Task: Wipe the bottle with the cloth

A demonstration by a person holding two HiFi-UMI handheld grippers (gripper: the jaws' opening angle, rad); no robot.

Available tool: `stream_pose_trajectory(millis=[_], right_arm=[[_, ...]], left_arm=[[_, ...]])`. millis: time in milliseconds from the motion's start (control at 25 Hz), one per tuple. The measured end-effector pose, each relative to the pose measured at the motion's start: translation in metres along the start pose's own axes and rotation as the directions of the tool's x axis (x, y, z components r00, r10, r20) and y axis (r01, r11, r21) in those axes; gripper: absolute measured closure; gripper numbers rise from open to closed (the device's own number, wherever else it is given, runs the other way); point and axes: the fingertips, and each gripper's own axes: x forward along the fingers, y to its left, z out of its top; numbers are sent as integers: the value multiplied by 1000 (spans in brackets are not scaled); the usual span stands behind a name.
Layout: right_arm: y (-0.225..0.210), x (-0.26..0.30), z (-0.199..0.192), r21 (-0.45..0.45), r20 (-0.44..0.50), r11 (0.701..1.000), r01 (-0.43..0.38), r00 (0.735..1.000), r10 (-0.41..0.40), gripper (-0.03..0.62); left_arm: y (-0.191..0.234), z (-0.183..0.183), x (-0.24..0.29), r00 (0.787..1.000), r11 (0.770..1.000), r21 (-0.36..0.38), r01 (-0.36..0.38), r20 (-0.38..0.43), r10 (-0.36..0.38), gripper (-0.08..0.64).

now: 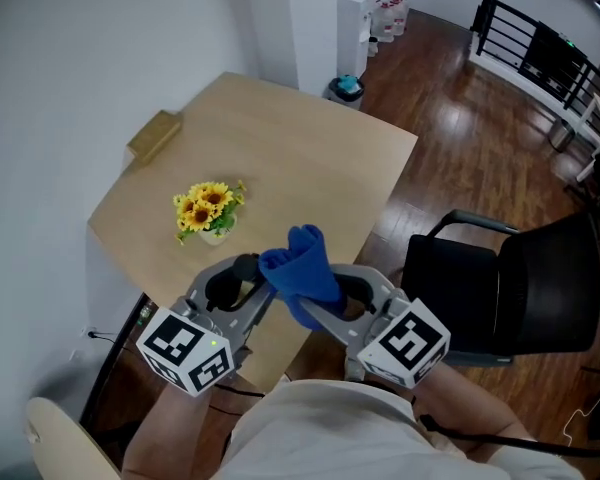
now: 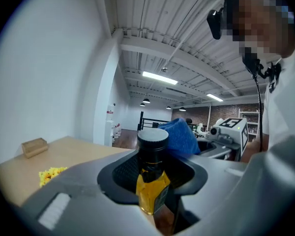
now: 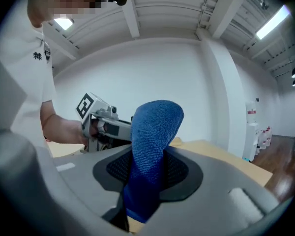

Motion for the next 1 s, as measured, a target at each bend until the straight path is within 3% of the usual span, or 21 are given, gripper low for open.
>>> stream_pose_trajectory(millis=[120, 360, 560, 680, 840, 1000], right_arm=[[-7, 6, -33, 95, -26, 995, 40, 999, -38, 449], [-25, 5, -133, 199, -213, 971, 134, 973, -91, 449], [-26, 5, -190, 337, -328, 926, 169, 943, -53, 449], [-6, 21, -190, 448, -316, 888, 103, 947, 50, 449], [24, 48, -163, 595, -216, 804, -21, 959, 186, 449], [35, 46, -166, 598, -244, 802, -12, 950, 196, 449]], left_arm=[[1, 3, 0, 1000, 1000, -23, 10, 14, -10, 407], [3, 14, -10, 999, 1000, -12, 18, 41, -17, 407], [-3, 31, -19, 996, 999, -11, 46, 71, -45, 407], [-12, 39, -21, 994, 997, 6, 70, 79, -71, 407], [-20, 30, -16, 994, 995, 27, 92, 53, -93, 407], [-19, 18, -18, 996, 995, 56, 86, 19, -87, 407]])
